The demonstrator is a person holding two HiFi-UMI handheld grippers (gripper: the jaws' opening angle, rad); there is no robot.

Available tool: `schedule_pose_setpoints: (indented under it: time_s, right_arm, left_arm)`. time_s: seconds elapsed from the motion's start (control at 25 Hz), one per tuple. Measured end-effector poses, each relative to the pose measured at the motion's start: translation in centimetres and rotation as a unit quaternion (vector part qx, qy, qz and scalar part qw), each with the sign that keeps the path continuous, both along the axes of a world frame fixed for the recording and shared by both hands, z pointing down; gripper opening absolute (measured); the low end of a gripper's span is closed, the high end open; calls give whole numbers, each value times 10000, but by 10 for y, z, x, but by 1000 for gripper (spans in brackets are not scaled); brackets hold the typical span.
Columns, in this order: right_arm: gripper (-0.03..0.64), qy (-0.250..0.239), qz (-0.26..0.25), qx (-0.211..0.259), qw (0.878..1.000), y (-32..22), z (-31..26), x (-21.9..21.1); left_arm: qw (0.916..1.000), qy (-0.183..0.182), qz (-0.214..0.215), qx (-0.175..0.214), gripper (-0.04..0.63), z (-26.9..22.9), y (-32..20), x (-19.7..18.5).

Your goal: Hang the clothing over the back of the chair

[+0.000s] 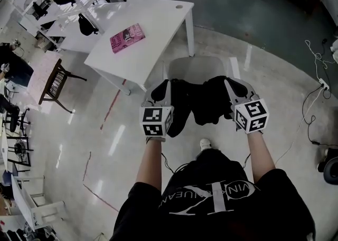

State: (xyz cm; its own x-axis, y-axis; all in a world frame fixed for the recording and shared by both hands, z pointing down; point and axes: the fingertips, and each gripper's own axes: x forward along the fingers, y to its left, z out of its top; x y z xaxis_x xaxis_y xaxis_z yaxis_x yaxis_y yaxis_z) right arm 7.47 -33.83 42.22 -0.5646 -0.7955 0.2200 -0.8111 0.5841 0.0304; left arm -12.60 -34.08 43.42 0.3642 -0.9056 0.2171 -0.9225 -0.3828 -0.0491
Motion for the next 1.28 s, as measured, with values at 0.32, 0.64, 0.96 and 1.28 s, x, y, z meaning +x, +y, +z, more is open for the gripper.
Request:
schedule_pose_setpoints:
  time_s: [0.32,0.64,0.96,1.28]
  right_arm:
    - [18,-82,117,49,9999,18,1,5]
    - [18,-188,193,246,9993,31,-4,4]
    - [18,-280,270,301,9988,50,-4,9]
    - [18,-375,309,380,9981,70,-7,8]
  left_arm:
    - [10000,68,-47,-3,11,6,20,-4]
    - [9992,190,-210,280,11,-5,34,-8]
    - [9975,518,-306,379,11,-11,53,-8]
    - [9952,796,-415,399,11,-15,81,-11]
